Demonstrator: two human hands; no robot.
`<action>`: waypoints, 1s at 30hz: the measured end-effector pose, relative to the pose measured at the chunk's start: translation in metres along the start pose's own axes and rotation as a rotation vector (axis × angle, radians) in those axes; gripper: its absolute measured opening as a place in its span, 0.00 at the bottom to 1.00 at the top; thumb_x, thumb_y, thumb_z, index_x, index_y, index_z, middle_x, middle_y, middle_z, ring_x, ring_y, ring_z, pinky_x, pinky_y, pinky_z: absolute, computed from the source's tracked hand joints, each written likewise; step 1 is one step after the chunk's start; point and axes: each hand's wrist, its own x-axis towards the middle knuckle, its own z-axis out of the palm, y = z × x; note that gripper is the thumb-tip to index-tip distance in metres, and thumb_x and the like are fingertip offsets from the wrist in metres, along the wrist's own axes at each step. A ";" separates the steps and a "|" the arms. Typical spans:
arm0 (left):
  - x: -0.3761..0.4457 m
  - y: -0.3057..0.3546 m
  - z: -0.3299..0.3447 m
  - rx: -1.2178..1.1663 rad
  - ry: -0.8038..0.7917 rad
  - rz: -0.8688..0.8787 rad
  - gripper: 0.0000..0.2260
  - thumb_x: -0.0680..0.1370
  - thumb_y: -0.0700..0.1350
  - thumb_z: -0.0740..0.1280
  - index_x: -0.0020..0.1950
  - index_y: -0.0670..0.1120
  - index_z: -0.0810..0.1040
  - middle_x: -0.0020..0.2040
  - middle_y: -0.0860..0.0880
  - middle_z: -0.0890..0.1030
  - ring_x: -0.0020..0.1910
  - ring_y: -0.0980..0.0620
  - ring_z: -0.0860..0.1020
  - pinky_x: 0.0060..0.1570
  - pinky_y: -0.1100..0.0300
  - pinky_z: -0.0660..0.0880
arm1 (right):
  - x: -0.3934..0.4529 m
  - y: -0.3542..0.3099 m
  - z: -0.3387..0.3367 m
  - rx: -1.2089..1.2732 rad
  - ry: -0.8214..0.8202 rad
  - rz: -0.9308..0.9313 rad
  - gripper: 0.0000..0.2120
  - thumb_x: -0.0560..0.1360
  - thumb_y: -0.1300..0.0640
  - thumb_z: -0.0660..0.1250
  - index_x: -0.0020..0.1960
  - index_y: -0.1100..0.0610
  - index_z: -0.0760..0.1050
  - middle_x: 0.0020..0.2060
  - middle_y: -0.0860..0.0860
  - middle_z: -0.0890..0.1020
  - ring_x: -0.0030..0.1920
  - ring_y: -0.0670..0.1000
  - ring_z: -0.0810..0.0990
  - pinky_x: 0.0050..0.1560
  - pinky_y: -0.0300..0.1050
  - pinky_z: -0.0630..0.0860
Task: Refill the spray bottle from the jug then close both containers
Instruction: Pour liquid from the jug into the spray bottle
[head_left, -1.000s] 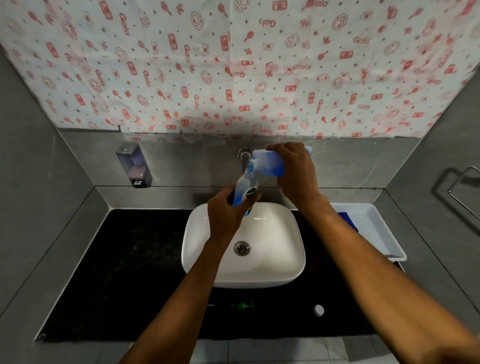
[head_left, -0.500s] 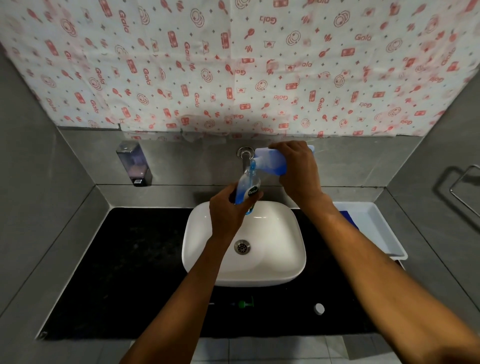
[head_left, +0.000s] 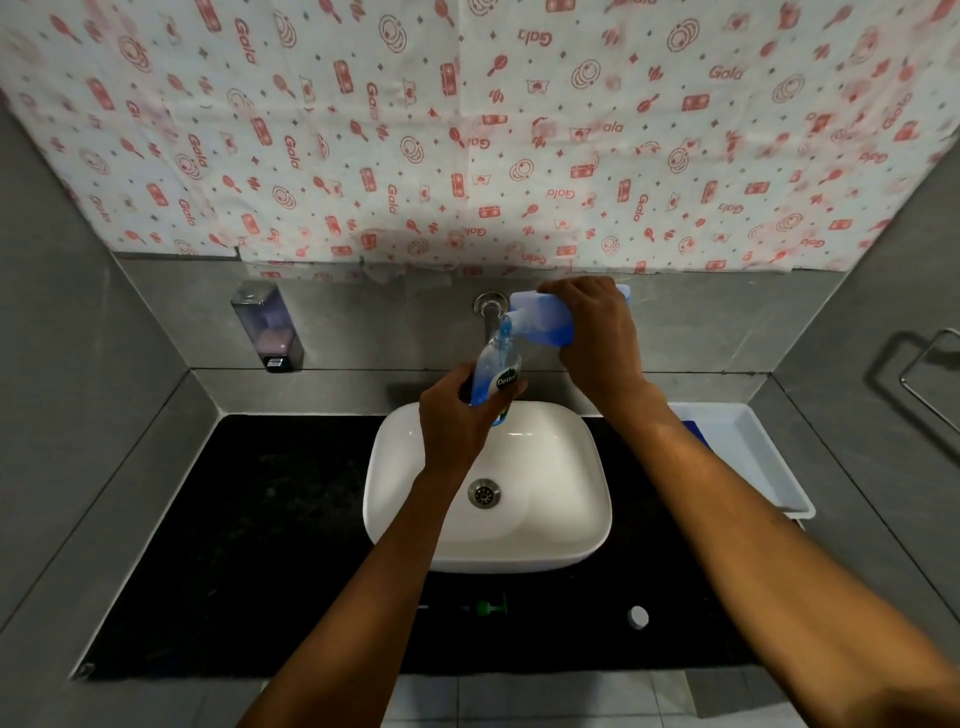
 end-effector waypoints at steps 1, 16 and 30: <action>0.000 0.000 0.000 0.000 0.001 0.000 0.15 0.72 0.50 0.81 0.52 0.45 0.84 0.41 0.52 0.85 0.37 0.52 0.83 0.39 0.65 0.80 | 0.000 0.000 0.000 -0.002 -0.003 0.002 0.23 0.70 0.61 0.80 0.64 0.59 0.80 0.61 0.58 0.83 0.62 0.59 0.80 0.67 0.57 0.77; -0.001 -0.001 0.003 -0.006 -0.001 -0.022 0.14 0.72 0.50 0.81 0.50 0.44 0.83 0.39 0.50 0.84 0.36 0.50 0.81 0.38 0.63 0.79 | 0.000 0.002 0.002 -0.016 -0.001 0.003 0.23 0.70 0.60 0.80 0.64 0.57 0.80 0.61 0.57 0.83 0.63 0.58 0.79 0.67 0.56 0.77; 0.000 0.000 0.003 -0.008 -0.010 -0.029 0.13 0.72 0.51 0.81 0.49 0.45 0.83 0.38 0.50 0.84 0.34 0.51 0.81 0.37 0.60 0.79 | 0.000 0.003 0.003 -0.014 -0.005 0.017 0.23 0.70 0.61 0.80 0.64 0.58 0.80 0.61 0.58 0.83 0.62 0.59 0.79 0.67 0.58 0.77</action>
